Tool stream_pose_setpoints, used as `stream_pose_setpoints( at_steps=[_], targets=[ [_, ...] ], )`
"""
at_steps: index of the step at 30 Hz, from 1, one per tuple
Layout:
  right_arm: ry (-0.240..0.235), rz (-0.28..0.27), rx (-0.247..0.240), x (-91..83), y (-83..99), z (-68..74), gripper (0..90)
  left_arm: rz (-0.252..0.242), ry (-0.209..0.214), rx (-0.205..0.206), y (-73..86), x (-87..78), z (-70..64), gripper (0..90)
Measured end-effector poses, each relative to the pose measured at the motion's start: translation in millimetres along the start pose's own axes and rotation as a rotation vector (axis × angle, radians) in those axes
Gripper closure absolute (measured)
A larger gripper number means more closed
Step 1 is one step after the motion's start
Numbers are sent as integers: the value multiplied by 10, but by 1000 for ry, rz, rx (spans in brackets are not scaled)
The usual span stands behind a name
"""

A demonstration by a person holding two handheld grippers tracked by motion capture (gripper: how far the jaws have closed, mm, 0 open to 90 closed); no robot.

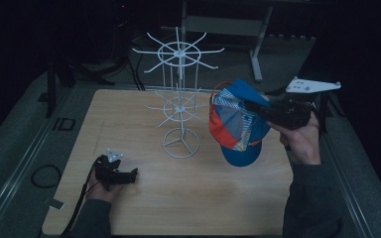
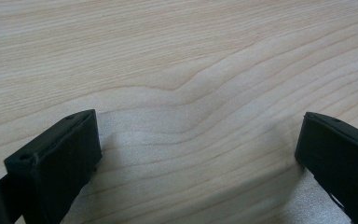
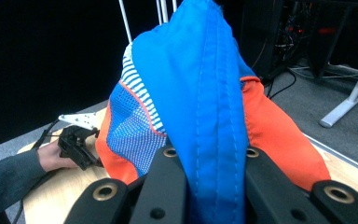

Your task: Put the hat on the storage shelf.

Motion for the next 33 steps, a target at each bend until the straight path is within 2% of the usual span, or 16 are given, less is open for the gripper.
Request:
stream_pose_setpoints(
  at_steps=[13,33],
  targets=[
    [-24,-30,1,-59,-56,37,875,-2,-1,-1,-2,2,0,2],
    [-50,-47,-15,-108,-166,94,875,-1,-1,-1,-3,3,0,2]
  ],
)
Point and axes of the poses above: each handheld gripper's, and its own axes: x roughly forward along the jaws, y roughly out of its underside, z roughly to its left, the point moved 7 cm from there along x, roughly forward along the jaws, and after that the axes turned 4 degrees about z, right-handed, at the moved point
